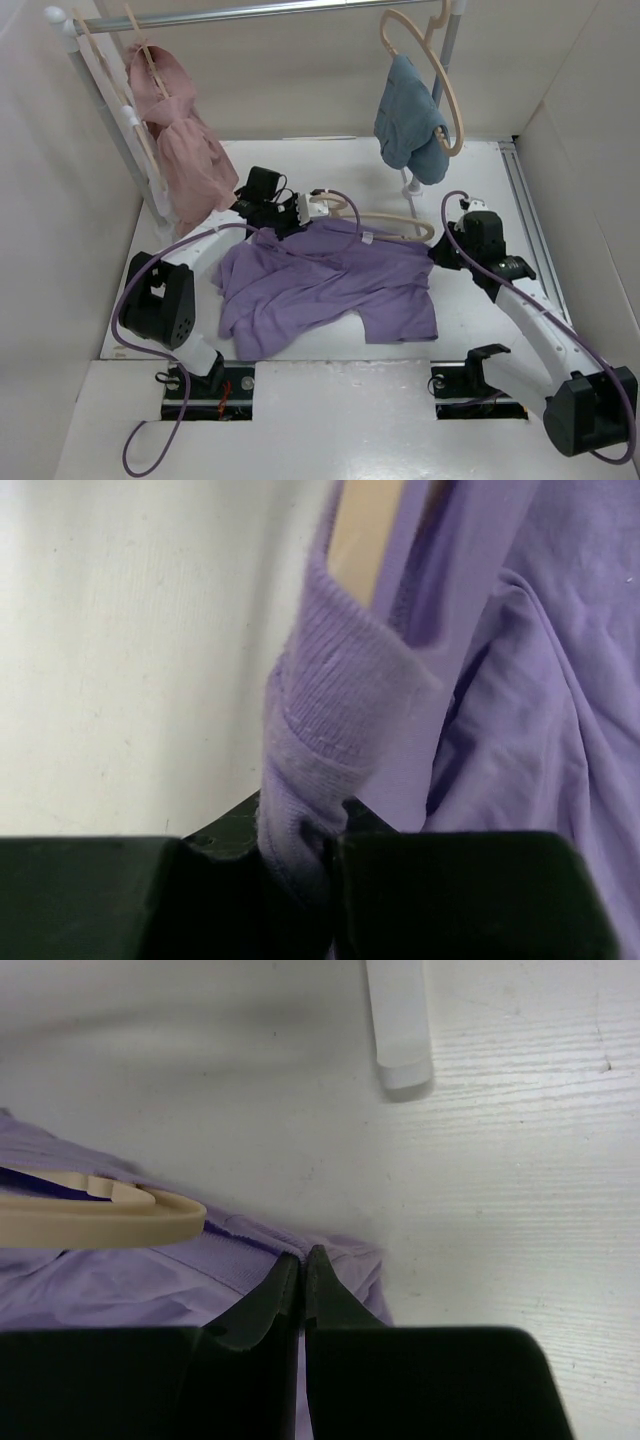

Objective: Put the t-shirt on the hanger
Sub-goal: Place tshirt on hanger

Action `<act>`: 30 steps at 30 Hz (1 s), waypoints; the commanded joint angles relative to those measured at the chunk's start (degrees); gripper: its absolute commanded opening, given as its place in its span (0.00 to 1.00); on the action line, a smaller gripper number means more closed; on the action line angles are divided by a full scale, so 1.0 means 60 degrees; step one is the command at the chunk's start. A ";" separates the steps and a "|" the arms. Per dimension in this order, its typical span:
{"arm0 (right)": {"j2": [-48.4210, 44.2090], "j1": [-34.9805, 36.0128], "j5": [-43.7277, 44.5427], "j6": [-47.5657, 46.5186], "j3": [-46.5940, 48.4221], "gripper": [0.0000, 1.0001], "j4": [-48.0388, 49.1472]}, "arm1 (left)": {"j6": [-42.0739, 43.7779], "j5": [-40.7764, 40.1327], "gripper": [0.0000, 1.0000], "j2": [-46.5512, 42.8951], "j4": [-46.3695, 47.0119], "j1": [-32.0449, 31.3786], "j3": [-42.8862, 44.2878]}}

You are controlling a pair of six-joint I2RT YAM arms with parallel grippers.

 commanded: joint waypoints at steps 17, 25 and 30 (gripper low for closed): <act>-0.1110 -0.0118 0.2029 -0.1791 0.1625 0.00 -0.1490 | 0.1742 -0.2660 0.00 -0.0387 -0.0158 -0.0116 -0.0608; -0.0891 0.3203 0.1551 -0.3402 0.2035 0.00 -0.0336 | 0.1624 -0.2093 0.00 -0.0182 -0.0436 -0.0805 0.0094; -0.0465 0.4337 0.0203 -0.4561 0.2241 0.00 0.0895 | 0.2208 -0.1330 0.00 -0.0561 -0.1343 -0.1492 0.0388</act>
